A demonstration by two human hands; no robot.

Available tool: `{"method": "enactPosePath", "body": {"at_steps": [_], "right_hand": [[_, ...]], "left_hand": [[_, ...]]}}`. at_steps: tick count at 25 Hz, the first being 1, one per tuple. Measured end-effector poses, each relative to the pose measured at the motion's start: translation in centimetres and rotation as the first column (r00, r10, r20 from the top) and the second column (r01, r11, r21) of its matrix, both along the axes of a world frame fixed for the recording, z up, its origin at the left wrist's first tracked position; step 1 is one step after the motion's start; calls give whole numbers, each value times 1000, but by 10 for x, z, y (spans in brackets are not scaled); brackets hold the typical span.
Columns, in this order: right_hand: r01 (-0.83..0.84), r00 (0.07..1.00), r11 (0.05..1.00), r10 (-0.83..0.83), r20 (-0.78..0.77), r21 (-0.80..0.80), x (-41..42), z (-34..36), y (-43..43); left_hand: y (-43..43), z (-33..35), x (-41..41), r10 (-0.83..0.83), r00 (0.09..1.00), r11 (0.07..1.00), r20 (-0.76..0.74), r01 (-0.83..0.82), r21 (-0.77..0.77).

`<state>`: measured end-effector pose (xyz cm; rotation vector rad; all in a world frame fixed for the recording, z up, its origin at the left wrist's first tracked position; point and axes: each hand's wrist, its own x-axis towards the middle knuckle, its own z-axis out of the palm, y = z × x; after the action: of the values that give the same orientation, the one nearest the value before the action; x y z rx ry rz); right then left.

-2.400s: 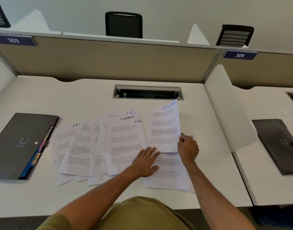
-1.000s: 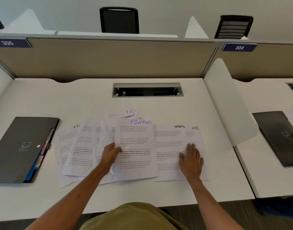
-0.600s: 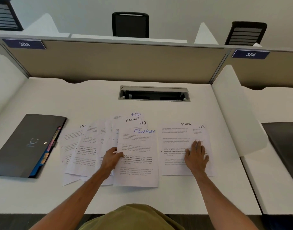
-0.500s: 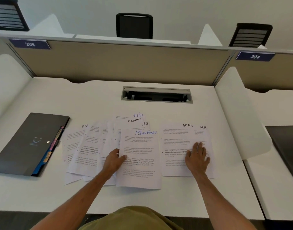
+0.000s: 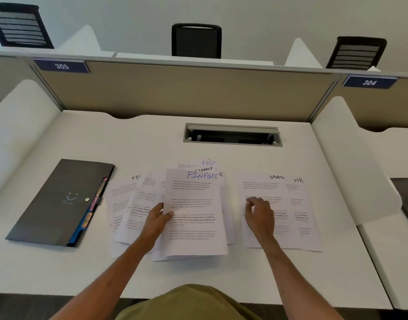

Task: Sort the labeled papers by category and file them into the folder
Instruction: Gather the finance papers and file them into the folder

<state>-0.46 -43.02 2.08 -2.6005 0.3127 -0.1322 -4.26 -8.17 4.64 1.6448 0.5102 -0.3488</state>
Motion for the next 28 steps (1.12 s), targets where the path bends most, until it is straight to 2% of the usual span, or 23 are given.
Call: {"method": "enactPosePath", "body": {"at_steps": [2,5,7,11,16,23,26,28], "right_hand": [[-47,994,997,52,-97,56,7,4,30],[-102,948,993,80,-307,-55,11,-1,66],[-114,923,987,62,-381,-116,8,-5,80],[-26,918,996,-9,-396,-82,8,-6,89],[7,908,993,-56,-416,-119,13,-3,100],[92,944,996,-84,-319,10,11,3,98],[116,961,982,-73,-267,150,8,3,85],[127,965,980,-85,-249,156,7,4,78]], "left_hand": [[22,6,-2,38,999,999,27,-38,2],[54,9,-5,68,996,997,61,-69,17],[71,9,-8,106,992,994,64,-107,3],[87,4,-15,165,985,986,47,-164,-22],[89,-1,-18,190,982,981,14,-190,-26],[91,3,-14,207,978,978,0,-207,-39],[87,5,-15,216,976,976,-11,-216,-35],[83,3,-15,207,978,978,-12,-207,-35]]}}
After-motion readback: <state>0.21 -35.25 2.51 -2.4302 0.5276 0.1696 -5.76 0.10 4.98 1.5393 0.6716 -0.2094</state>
